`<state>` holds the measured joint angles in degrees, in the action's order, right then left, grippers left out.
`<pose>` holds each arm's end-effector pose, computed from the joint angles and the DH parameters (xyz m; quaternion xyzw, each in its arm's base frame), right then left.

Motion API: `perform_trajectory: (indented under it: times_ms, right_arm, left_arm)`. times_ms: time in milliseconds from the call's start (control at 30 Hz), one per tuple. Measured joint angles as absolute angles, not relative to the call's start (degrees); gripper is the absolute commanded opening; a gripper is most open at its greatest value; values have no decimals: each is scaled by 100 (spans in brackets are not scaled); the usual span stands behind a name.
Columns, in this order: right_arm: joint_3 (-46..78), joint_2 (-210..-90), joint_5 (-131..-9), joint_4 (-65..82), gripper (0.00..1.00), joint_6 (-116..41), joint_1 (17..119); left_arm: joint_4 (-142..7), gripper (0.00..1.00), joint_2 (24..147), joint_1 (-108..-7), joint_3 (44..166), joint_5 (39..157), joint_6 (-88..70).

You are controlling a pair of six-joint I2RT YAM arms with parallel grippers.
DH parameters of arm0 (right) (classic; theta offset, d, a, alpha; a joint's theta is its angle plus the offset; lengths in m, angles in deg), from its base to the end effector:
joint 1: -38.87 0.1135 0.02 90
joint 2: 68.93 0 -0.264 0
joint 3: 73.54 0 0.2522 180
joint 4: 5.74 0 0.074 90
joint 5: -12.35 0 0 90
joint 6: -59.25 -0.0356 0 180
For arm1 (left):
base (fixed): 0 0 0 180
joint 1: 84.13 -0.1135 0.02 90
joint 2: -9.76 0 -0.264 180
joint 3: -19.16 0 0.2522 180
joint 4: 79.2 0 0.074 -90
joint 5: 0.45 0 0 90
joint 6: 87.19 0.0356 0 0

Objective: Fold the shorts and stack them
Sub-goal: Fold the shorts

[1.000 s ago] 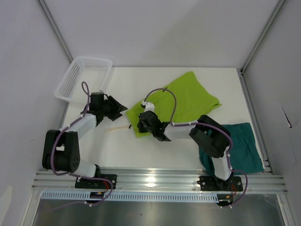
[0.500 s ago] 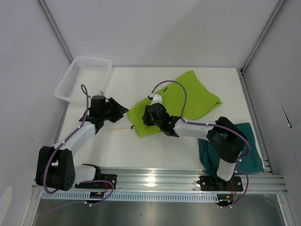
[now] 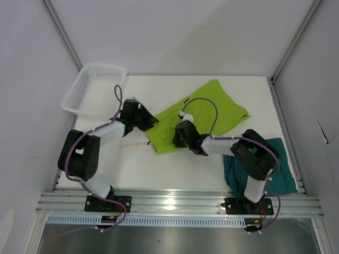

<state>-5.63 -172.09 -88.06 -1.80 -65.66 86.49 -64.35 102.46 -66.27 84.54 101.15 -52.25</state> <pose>0.2545 0.2694 0.1561 -0.0609 0.8984 0.2202 0.3752 0.3188 -0.1102 0.1884 -0.2513 0.8750 -0.3140 0.2695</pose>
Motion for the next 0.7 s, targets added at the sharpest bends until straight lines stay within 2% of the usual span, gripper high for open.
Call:
perform_trajectory:
  times_ms: [233,400,467,533,600,633,700]
  right_arm:
    - [-677,-17554,-8922,-748,13,-6971,9197]
    - [-161,-17980,-8863,-847,16,-6973,9742]
    - [31,-18094,-8771,-832,23,-6907,9884]
    - [112,-18096,-8653,-792,37,-6787,9978]
    - [136,-18028,-8563,-744,43,-6649,9980]
    - [127,-17947,-8515,-652,50,-6580,9941]
    - [60,-17663,-8426,-508,55,-6477,9809]
  left_arm:
    - [-6027,41,10812,-6629,8873,9809,-5103]
    - [-5727,39,10900,-6764,9096,9577,-4906]
    - [-5622,39,10924,-6917,9188,9568,-4806]
    - [-5537,39,10924,-7062,9254,9568,-4729]
    - [-5415,39,10922,-7202,9354,9559,-4607]
    - [-5325,39,10913,-7256,9426,9540,-4548]
    - [-5172,39,10839,-7315,9527,9479,-4447]
